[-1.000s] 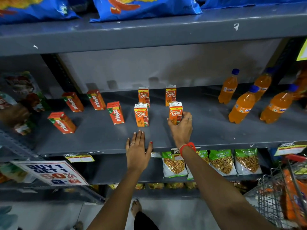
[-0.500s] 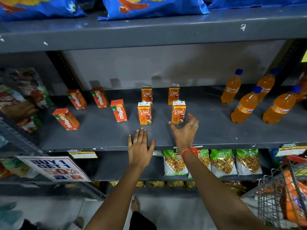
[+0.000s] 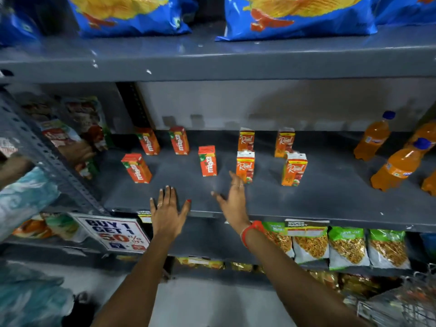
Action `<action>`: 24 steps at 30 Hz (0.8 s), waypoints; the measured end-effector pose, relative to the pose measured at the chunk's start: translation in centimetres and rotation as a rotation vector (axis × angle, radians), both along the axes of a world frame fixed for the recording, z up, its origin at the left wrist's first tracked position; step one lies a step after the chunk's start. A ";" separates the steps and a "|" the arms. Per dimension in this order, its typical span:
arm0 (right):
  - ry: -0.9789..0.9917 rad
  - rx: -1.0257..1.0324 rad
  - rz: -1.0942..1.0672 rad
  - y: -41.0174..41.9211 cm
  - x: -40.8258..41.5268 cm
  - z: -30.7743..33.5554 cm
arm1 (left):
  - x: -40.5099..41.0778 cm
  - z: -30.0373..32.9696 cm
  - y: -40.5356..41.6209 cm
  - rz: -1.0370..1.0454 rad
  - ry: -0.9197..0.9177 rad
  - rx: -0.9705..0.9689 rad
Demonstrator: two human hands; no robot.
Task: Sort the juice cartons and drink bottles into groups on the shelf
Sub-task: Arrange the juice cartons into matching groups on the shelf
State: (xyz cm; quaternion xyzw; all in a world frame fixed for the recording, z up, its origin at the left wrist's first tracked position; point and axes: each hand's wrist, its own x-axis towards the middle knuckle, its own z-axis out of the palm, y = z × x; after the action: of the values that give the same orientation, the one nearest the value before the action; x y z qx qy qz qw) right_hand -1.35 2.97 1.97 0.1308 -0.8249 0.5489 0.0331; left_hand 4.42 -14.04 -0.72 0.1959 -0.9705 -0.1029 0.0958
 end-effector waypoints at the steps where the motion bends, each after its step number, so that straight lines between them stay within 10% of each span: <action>1: -0.023 0.003 0.006 -1.4 -0.4 0.3 | 0.1 0.1 -1.0 0.015 0.008 -0.004; 15: -0.052 -0.053 -0.417 -7.4 -5.4 -1.4 | 1.2 -1.9 -4.1 -0.069 0.165 0.043; 24: -0.032 -0.072 -0.309 -11.1 -2.8 -0.8 | 1.1 -2.3 -4.9 -0.080 0.162 -0.001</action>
State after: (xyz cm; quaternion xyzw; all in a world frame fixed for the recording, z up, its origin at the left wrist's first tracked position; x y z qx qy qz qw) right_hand -4.18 -8.16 1.20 -0.0079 -0.8155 0.5684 0.1086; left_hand 5.55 -18.93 -3.05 0.1480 -0.9667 -0.1215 0.1700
